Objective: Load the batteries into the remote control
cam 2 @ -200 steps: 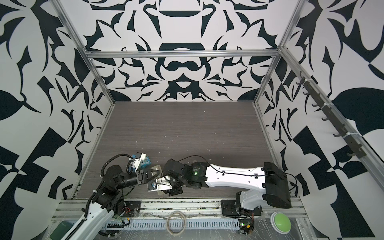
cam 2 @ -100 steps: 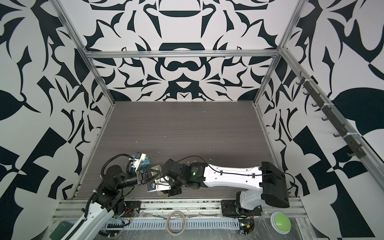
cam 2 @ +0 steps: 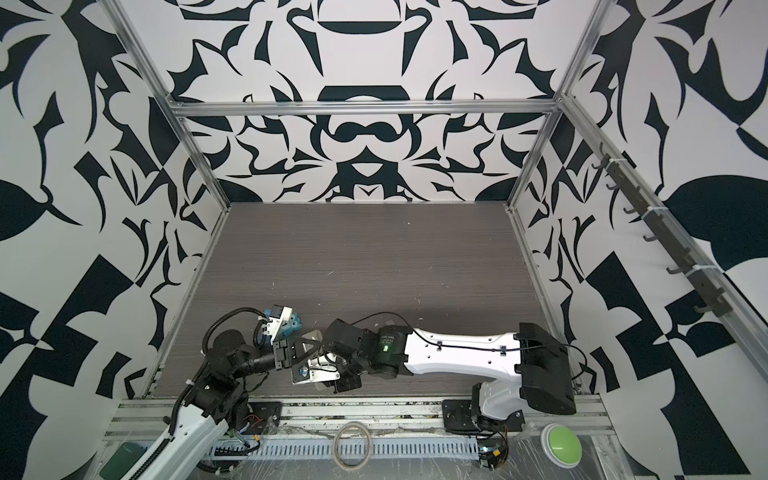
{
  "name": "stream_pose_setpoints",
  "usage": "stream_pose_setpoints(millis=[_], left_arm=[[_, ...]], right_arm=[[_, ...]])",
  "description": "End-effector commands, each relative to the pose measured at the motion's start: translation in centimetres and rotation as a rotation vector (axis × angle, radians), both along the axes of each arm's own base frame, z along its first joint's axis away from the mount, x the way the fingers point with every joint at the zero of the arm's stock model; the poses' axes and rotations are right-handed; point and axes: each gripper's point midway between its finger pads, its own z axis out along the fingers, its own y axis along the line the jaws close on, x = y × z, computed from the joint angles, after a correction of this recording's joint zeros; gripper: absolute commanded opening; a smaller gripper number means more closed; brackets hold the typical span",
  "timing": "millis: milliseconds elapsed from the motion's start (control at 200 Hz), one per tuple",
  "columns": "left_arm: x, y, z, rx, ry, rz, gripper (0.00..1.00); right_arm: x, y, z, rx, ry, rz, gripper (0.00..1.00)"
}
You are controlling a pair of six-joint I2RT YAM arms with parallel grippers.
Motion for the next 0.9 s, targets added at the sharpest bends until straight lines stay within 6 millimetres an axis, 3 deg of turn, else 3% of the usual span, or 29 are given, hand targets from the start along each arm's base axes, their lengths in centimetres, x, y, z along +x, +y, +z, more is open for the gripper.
stream_pose_setpoints(millis=[0, 895], left_arm=[[-0.4, -0.2, 0.4, -0.018, -0.03, -0.025, 0.0], [-0.4, -0.2, 0.5, -0.021, -0.036, -0.026, 0.0]], right_arm=[[0.4, 1.2, 1.4, 0.042, -0.031, -0.006, 0.27], [2.9, 2.2, -0.4, 0.003, -0.1, -0.113, 0.18]])
